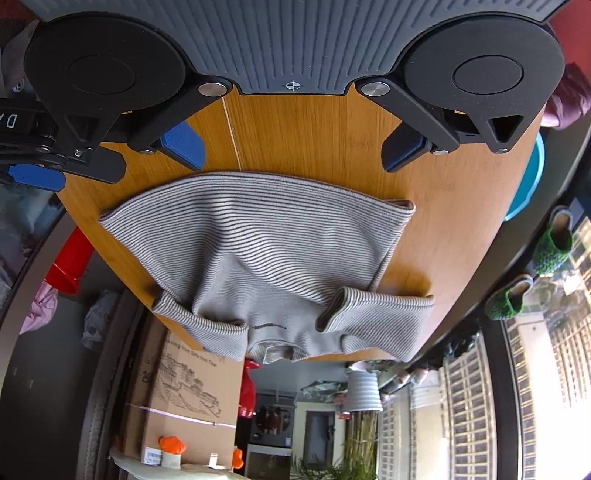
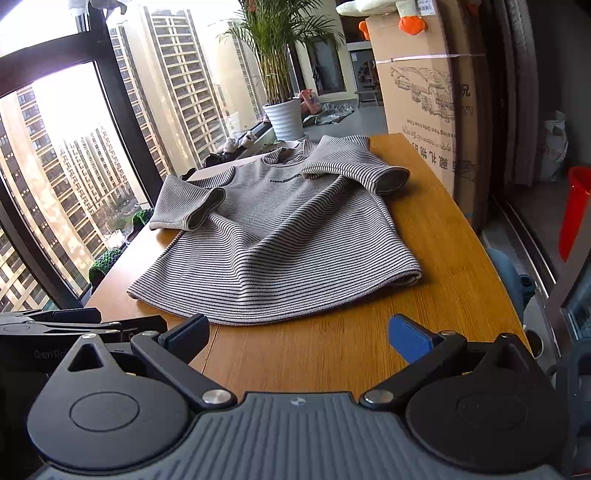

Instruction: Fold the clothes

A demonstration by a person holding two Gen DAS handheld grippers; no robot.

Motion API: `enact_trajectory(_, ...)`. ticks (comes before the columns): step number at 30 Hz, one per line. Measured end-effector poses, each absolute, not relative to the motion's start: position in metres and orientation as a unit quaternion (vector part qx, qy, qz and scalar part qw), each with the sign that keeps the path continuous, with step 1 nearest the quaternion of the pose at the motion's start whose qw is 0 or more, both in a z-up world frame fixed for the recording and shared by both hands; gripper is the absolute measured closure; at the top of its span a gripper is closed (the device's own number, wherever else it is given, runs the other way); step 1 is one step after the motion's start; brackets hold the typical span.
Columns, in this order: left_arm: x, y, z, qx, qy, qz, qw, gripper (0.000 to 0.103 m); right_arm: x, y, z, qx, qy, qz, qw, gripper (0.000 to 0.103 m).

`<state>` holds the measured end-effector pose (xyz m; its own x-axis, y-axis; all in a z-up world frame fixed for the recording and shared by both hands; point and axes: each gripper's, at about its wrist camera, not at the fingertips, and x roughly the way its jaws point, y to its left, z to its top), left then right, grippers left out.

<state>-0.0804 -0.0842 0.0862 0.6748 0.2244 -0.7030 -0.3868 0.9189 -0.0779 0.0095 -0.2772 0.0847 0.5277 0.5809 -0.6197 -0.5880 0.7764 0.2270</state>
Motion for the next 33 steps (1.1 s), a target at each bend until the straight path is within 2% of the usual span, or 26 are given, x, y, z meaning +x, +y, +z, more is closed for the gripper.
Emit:
enact_trajectory(19,-0.089,-0.079,0.093,-0.117,0.363,0.176,0.907,0.000,0.001,-0.277,0.083,-0.017,0.355,0.326,0.876,0.000)
enact_trajectory(24,-0.093,-0.079,0.096,-0.114,0.351,0.184,0.911,0.000,-0.006,-0.278,0.088,-0.032,0.326,0.305,0.894,0.000)
enact_trajectory(33,-0.094,-0.079,0.097,-0.106,0.348,0.178,0.914,0.000,-0.009,-0.273,0.090,-0.044,0.322,0.313,0.892,0.000)
